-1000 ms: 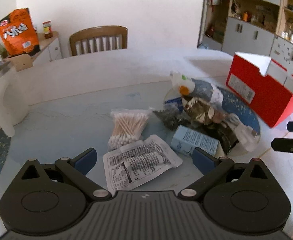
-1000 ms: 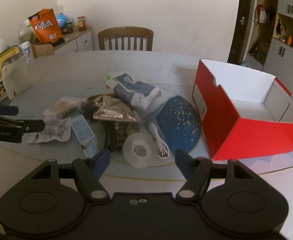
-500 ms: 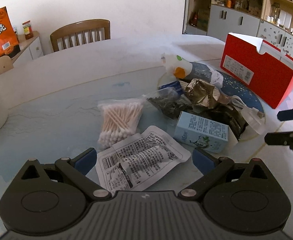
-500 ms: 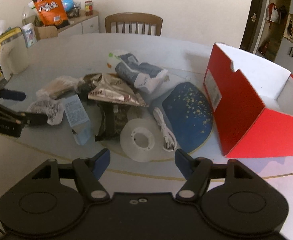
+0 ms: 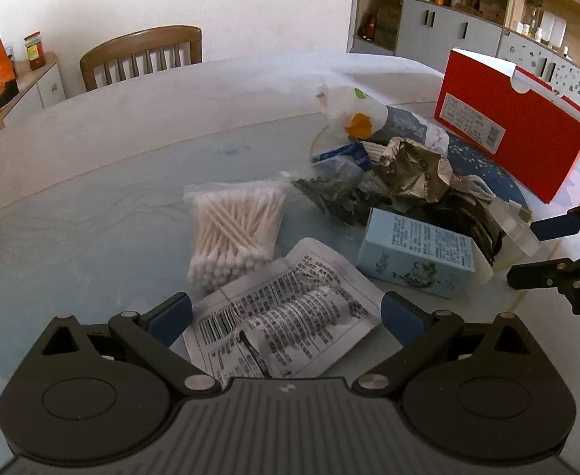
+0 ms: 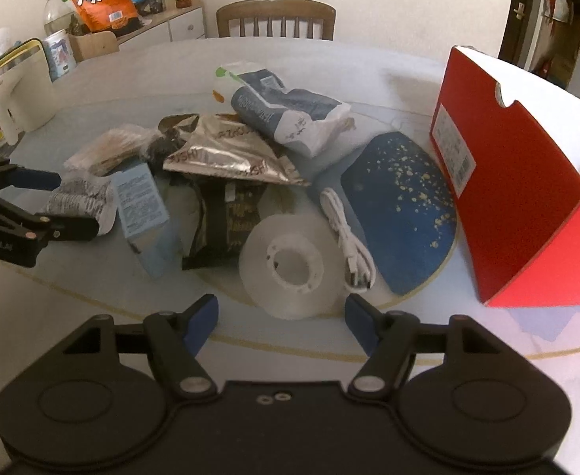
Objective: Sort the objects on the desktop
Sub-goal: 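Move the left gripper over the white printed sachet and lower it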
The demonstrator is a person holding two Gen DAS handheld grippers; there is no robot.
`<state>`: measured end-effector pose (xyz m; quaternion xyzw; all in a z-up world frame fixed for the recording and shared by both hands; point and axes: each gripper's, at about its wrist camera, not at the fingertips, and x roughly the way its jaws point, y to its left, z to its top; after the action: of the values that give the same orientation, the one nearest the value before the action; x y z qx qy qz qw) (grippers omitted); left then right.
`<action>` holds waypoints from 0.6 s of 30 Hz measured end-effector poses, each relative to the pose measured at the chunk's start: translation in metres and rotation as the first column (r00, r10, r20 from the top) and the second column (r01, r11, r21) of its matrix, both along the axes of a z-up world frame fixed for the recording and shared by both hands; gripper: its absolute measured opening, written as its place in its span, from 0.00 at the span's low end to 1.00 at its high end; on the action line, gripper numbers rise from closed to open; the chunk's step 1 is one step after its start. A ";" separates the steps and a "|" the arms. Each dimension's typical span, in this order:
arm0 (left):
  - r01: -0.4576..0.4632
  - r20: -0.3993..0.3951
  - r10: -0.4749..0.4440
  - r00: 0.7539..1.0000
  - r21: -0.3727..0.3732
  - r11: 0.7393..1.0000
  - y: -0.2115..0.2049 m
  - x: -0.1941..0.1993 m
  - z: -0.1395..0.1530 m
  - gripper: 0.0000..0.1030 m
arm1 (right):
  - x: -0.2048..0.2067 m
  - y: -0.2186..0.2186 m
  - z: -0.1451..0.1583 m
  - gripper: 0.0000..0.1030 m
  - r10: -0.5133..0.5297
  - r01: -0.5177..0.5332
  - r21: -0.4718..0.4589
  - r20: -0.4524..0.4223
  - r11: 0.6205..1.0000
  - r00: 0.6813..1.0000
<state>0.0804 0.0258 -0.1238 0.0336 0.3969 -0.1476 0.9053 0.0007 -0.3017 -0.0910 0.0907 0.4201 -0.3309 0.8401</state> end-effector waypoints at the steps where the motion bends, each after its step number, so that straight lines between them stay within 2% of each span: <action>1: 0.005 0.002 -0.005 1.000 0.001 1.000 0.001 0.002 0.000 0.99 | 0.001 -0.002 0.000 0.69 0.000 0.000 0.002 0.004 1.000 1.000; 6: 0.060 -0.008 -0.060 0.998 0.000 0.998 0.003 0.011 -0.002 0.99 | 0.002 -0.011 0.001 0.69 -0.010 0.009 0.012 0.022 1.000 1.000; 10: 0.070 -0.014 -0.070 0.997 -0.014 0.997 0.004 0.013 -0.002 0.99 | 0.001 -0.016 0.001 0.69 -0.014 0.013 0.019 0.041 1.000 0.999; 18: 0.106 -0.042 -0.110 0.993 -0.075 0.992 -0.005 -0.012 0.002 0.99 | -0.002 -0.019 0.002 0.69 -0.018 0.016 0.023 0.053 1.000 0.998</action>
<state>0.0685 0.0207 -0.1219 0.0187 0.4097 -0.2114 0.8872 -0.0009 -0.3207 -0.0885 0.1126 0.4005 -0.3307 0.8471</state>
